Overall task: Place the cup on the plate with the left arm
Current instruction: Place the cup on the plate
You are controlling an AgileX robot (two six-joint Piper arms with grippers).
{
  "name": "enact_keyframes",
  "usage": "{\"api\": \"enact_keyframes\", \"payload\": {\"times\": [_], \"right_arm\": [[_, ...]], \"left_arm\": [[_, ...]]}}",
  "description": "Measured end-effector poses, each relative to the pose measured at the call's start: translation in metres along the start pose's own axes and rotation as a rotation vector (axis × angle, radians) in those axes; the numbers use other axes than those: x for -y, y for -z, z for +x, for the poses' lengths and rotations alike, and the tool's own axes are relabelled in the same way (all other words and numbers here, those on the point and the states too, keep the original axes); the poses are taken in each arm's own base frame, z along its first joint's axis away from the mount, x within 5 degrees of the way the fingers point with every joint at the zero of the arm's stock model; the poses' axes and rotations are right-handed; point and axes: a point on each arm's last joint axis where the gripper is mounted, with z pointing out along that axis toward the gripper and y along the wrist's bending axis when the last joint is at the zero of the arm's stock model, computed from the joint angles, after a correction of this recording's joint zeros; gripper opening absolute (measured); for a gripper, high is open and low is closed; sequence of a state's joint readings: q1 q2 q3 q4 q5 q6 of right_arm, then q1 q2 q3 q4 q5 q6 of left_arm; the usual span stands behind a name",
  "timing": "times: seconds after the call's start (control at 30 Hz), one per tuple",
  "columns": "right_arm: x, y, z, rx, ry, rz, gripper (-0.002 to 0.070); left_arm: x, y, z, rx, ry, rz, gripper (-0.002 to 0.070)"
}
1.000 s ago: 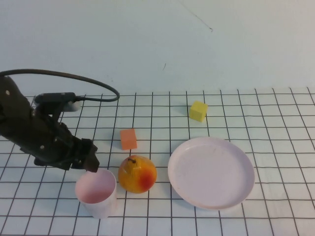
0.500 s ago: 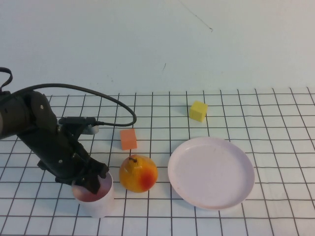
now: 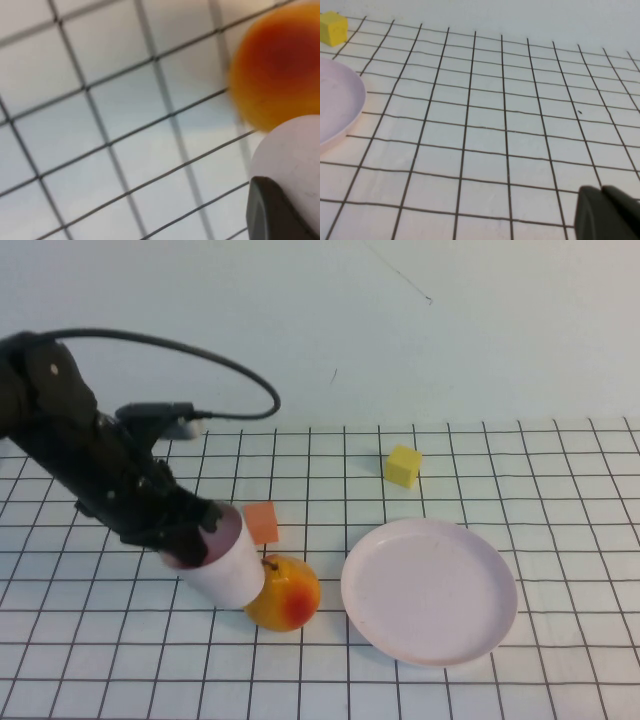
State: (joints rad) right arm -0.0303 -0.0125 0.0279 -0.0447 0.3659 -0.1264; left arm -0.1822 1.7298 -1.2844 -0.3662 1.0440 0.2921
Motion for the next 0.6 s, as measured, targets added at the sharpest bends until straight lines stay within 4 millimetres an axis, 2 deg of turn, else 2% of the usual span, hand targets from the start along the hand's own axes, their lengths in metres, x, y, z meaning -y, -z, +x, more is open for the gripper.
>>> {"api": "enact_keyframes", "payload": {"times": [0.13, 0.2, 0.27, 0.37, 0.47, 0.6], "right_arm": [[0.000, 0.000, 0.000, 0.000, 0.000, 0.000, -0.0002], [0.000, 0.000, 0.000, 0.000, 0.000, 0.000, -0.0002], [0.000, 0.000, 0.000, 0.000, 0.000, 0.000, -0.0002], [0.000, 0.000, 0.000, 0.000, 0.000, 0.000, -0.0002], [0.000, 0.000, 0.000, 0.000, 0.000, 0.000, -0.0002], [0.000, 0.000, 0.000, 0.000, 0.000, 0.000, -0.0002]], "left_arm": [[0.032, 0.039, -0.018, 0.104, -0.064, 0.092, 0.0017], [0.056, 0.049, -0.027, 0.156, -0.148, 0.123, 0.0017], [0.080, 0.049, -0.034, 0.189, -0.215, 0.139, 0.0017], [0.113, 0.033, -0.046, 0.215, -0.274, 0.159, 0.0017], [0.137, 0.003, -0.052, 0.198, -0.330, 0.151, 0.0017], [0.148, -0.036, -0.058, 0.155, -0.371, 0.106, 0.0017]]}}
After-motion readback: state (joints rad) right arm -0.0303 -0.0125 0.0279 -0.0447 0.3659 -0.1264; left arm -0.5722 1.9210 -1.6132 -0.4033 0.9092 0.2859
